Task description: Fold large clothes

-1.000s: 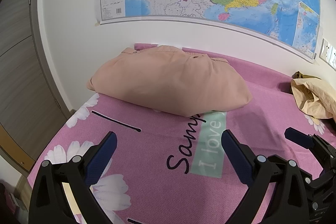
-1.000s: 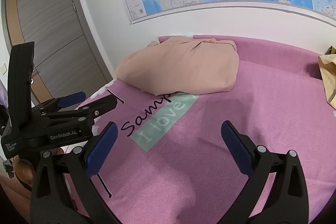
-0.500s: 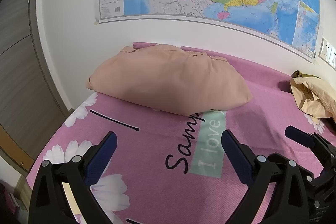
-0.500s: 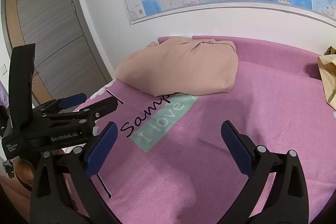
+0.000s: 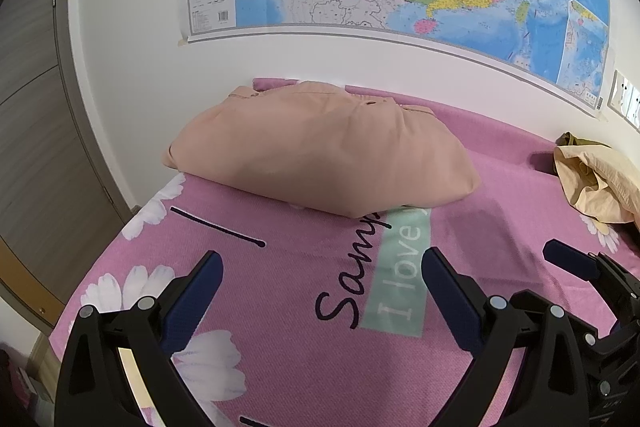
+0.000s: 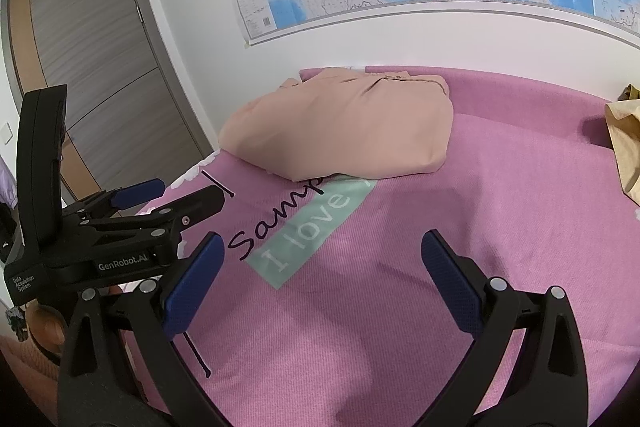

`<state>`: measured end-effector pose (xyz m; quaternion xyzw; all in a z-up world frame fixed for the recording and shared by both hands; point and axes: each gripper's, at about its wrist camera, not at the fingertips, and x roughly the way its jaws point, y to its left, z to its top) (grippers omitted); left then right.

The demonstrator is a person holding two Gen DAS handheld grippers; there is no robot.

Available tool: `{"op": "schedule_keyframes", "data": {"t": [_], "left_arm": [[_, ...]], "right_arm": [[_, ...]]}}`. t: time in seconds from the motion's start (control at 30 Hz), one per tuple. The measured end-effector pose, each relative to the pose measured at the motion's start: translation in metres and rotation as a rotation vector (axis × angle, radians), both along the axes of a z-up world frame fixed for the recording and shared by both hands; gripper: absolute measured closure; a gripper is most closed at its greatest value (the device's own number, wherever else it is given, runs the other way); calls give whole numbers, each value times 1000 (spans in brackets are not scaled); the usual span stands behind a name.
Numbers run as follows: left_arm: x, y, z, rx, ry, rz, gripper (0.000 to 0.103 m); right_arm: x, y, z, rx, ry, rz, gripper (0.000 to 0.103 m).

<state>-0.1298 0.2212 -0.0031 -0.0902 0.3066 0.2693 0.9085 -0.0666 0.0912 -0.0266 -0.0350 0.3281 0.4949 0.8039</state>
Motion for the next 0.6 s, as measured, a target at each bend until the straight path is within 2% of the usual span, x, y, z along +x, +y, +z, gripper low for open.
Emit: {"op": "schedule_keyframes", "data": {"t": [0.6], "left_arm": [[-1,0,0,4,3,2,7]], "right_arm": [[1,1,-1,1,3,-2,6]]}}
